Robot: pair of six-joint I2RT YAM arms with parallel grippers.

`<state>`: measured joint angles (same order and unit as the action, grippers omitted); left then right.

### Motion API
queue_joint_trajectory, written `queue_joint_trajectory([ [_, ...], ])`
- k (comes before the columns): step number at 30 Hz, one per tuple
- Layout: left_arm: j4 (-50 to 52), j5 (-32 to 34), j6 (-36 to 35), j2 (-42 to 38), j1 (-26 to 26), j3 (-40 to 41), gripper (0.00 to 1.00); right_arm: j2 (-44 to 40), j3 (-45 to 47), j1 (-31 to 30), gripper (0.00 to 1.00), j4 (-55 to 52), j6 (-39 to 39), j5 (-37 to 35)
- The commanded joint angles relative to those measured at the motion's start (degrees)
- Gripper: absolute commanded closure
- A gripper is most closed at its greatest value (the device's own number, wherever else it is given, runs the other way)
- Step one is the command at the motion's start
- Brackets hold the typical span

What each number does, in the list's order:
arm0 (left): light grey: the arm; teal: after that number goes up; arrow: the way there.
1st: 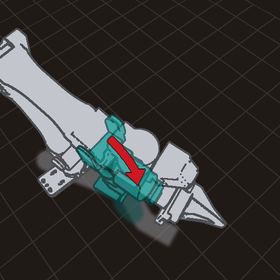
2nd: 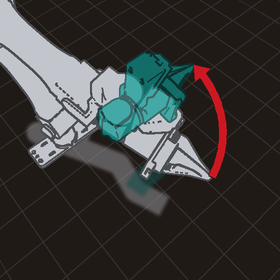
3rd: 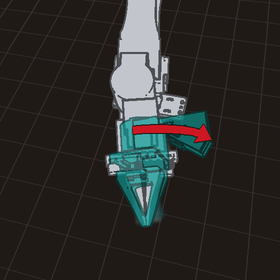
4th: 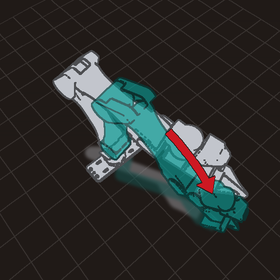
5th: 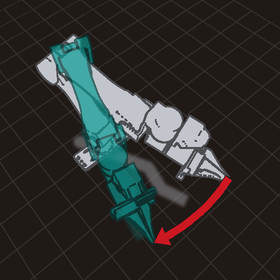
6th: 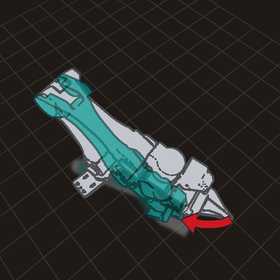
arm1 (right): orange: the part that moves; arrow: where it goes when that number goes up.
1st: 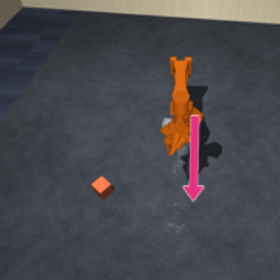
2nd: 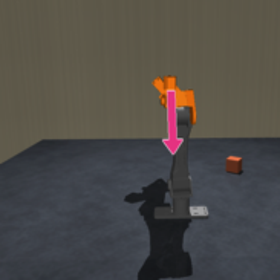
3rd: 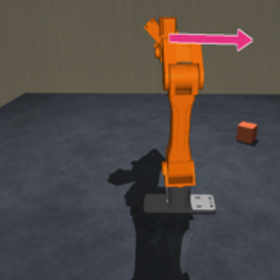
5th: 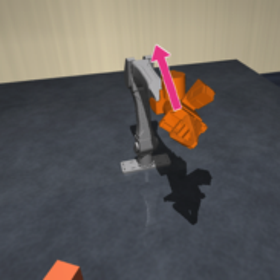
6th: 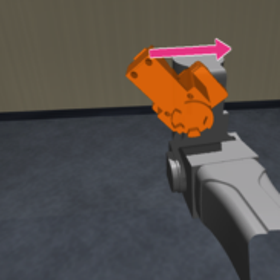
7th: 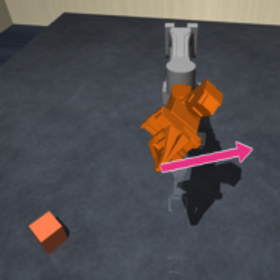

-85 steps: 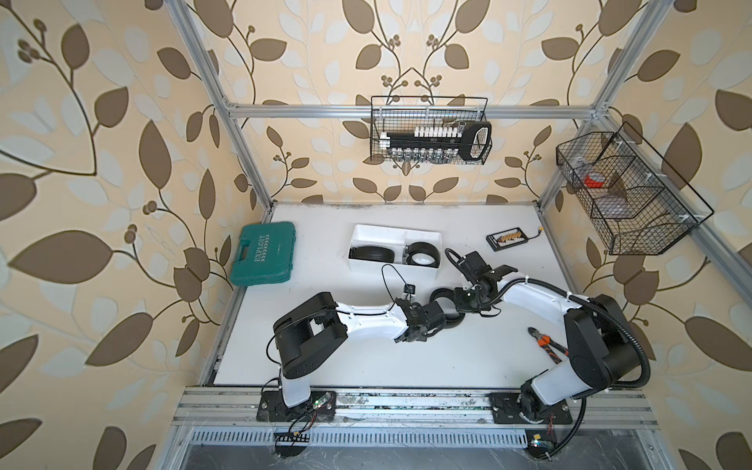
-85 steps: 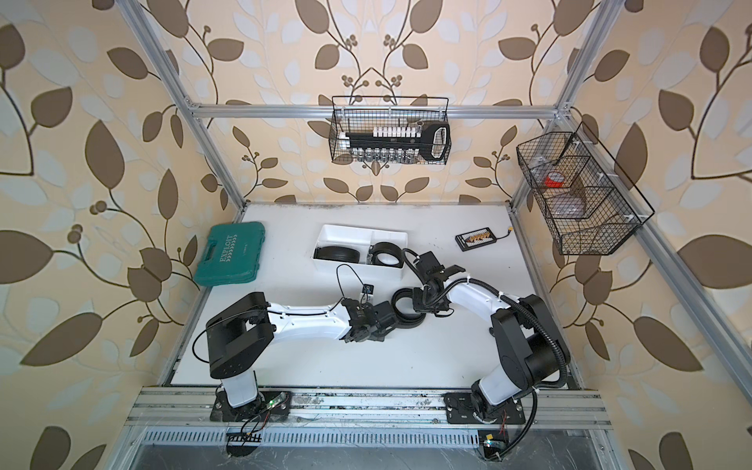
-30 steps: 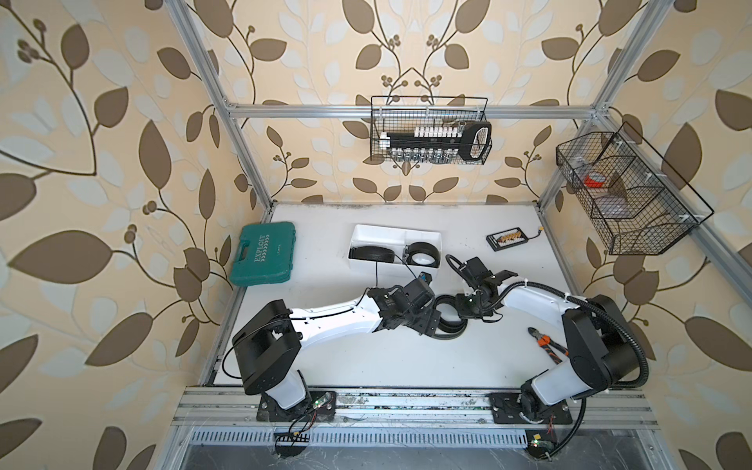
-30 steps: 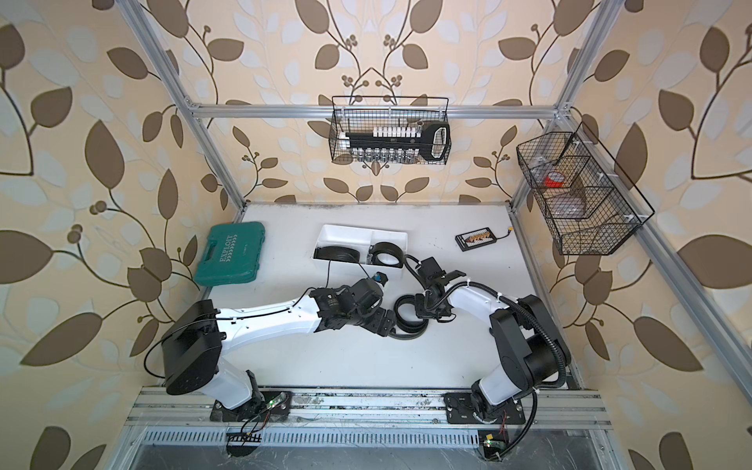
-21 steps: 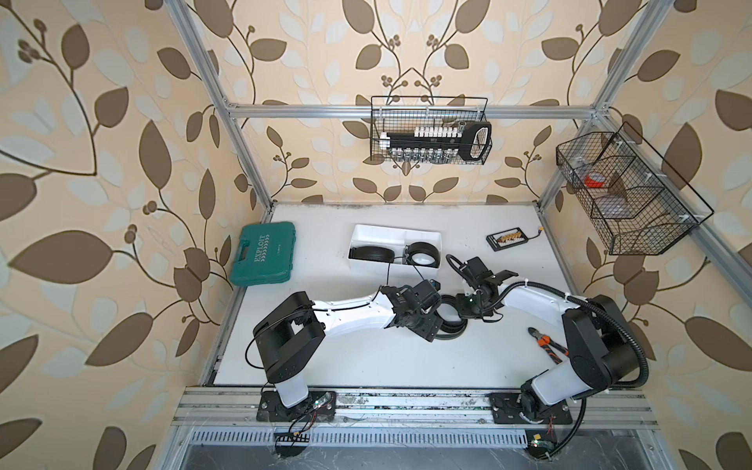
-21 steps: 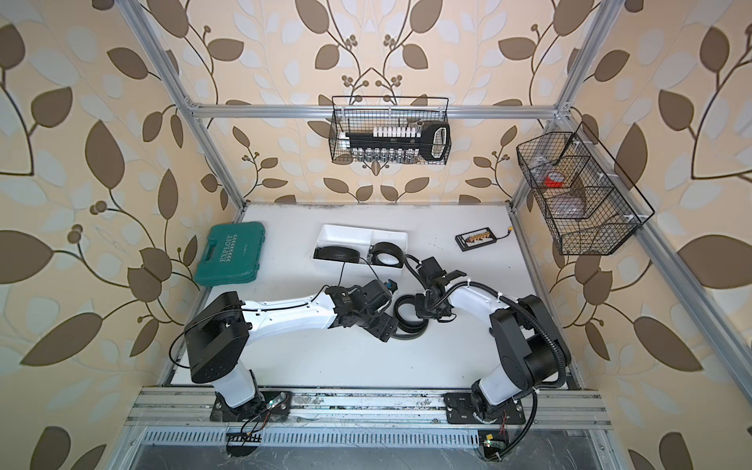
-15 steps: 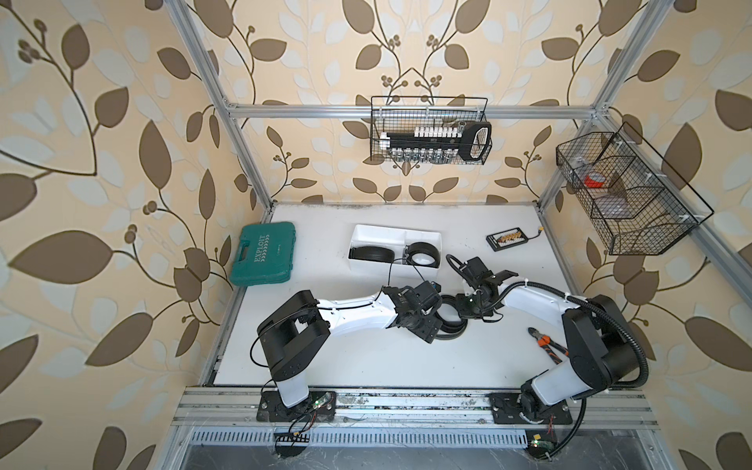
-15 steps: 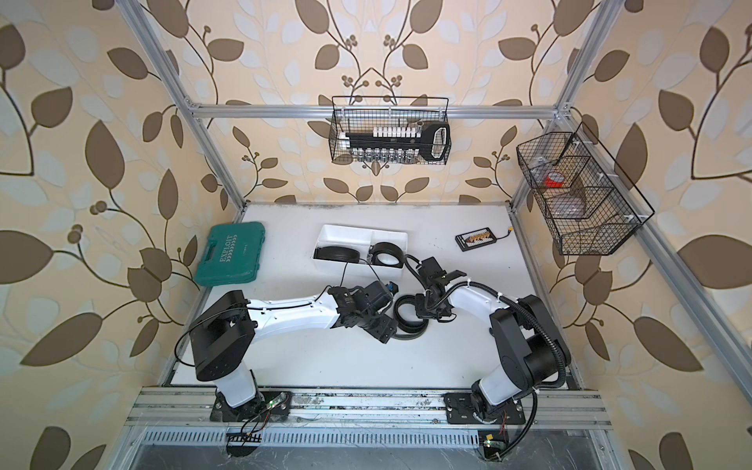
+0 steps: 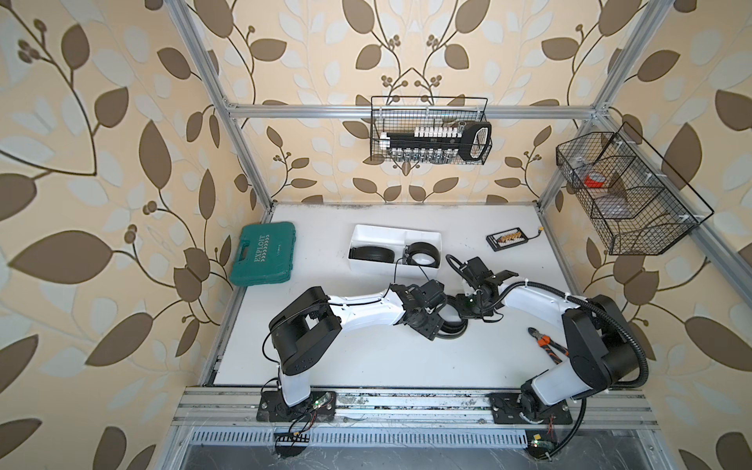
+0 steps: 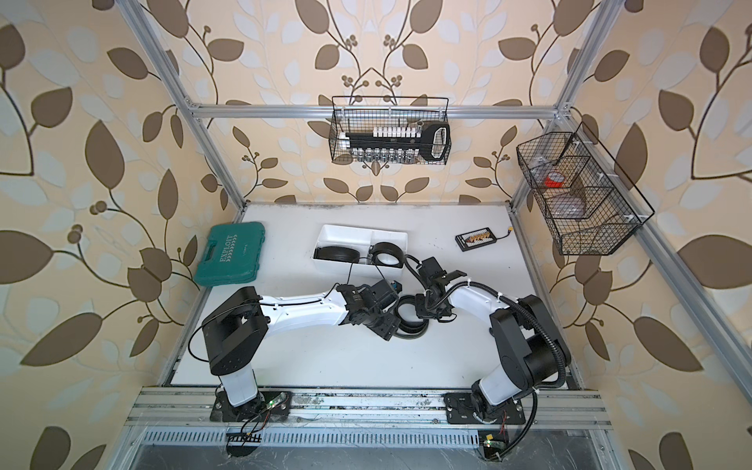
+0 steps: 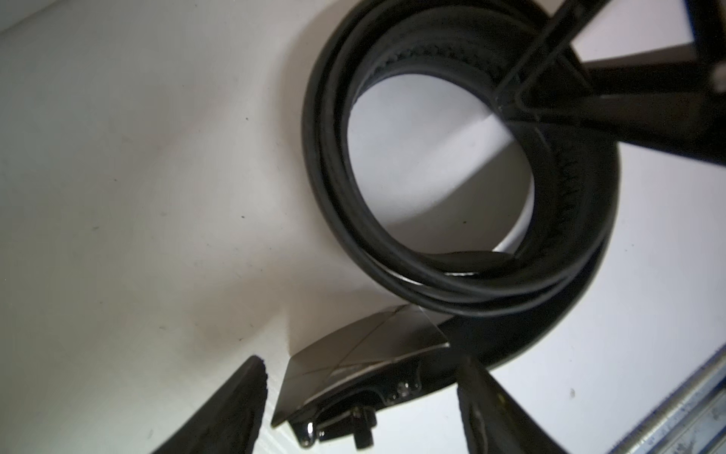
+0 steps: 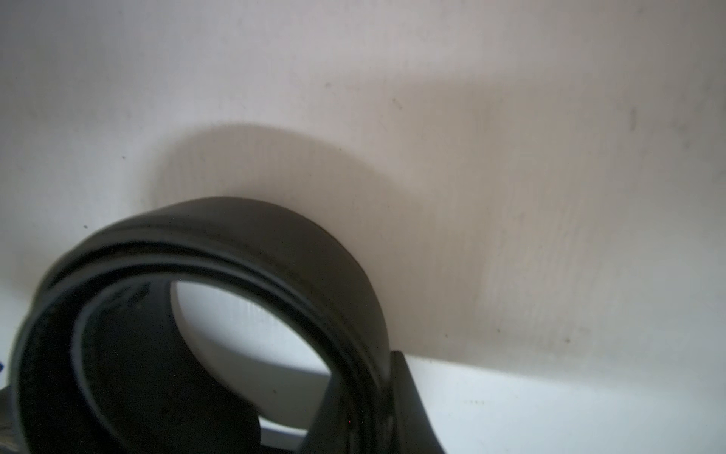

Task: Place the belts into the storage roll
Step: Roll the belt at the center of the board.

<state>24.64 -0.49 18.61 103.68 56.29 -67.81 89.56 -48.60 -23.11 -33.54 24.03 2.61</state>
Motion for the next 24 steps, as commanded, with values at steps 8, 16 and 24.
queue_joint_trajectory([
  [8, -1.2, -0.8, 4.4, 2.1, -5.5, 0.2, 0.36, 1.8, 2.9, 0.4, 1.0, 3.2, -1.2, 1.0],
  [16, -1.7, -1.3, 5.3, 2.4, -6.2, 0.8, 0.5, 1.9, 3.0, 0.7, 1.0, 3.5, -1.5, 1.3],
  [24, 0.5, 2.3, 7.6, 4.2, -6.3, -3.2, 0.75, 1.0, 3.3, 0.6, 1.0, 3.2, -1.6, 2.1],
])
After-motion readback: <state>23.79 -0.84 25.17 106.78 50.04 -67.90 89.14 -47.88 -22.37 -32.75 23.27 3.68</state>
